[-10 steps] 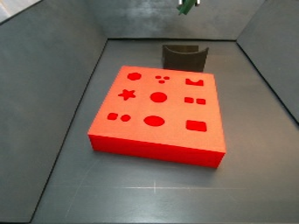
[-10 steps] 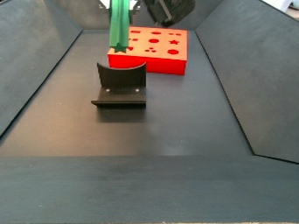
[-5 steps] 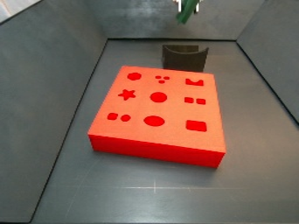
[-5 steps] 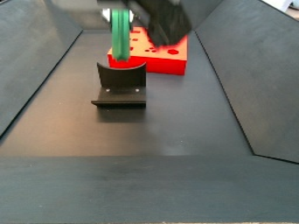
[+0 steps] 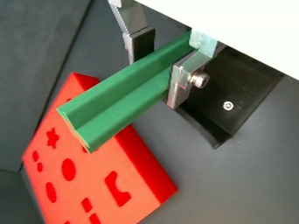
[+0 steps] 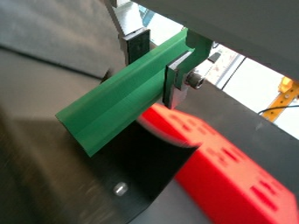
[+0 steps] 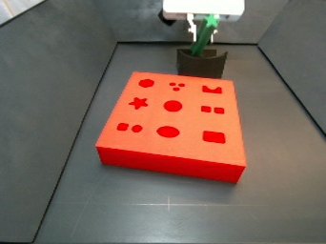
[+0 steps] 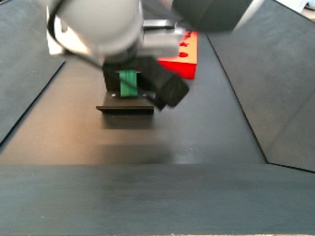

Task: Pick up the star object. Move up. Place the star object on the fixture. Regrasp the star object. Move to above the board. Insert the star object.
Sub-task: Place the star object on the fixture, then regrasp the star object.

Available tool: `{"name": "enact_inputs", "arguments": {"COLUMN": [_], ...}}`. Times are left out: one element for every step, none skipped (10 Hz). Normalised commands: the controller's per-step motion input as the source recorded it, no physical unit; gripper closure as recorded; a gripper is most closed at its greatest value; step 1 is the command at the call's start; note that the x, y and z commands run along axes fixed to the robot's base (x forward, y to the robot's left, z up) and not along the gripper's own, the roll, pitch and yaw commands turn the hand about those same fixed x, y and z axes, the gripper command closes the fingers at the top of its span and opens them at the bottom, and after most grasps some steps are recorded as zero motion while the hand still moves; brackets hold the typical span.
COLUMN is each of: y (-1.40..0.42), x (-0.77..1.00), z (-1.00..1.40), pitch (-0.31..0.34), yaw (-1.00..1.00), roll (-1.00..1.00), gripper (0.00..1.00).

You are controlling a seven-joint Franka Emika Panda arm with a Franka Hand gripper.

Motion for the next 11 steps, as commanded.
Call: {"name": "enact_inputs", "arguments": {"y": [0.12, 0.10, 0.07, 0.08, 0.10, 0.10, 0.10, 0.00, 0.00, 0.00, 0.00], "x": [0.15, 0.14, 0.11, 0.09, 0.07, 0.07, 0.07, 0.00, 0.00, -0.01, -0.03], "z": [-0.79, -0.66, -0.41, -0.34, -0.31, -0.31, -0.31, 0.00, 1.00, 1.00, 1.00], "pitch": [0.036, 0.019, -0.010, -0.023, -0.048, -0.047, -0.047, 0.000, -0.033, -0.026, -0.013], "yaw": [-0.17, -0.17, -0.15, -0.13, -0.11, -0.08, -0.06, 0.00, 0.02, 0.02, 0.04], "roll": [-0.18, -0.17, -0.16, -0.14, -0.12, -0.12, -0.12, 0.00, 0.01, 0.01, 0.02], "gripper": [1.00, 1.00, 1.00, 1.00, 1.00, 1.00, 1.00, 0.00, 0.00, 0.00, 0.00]}}
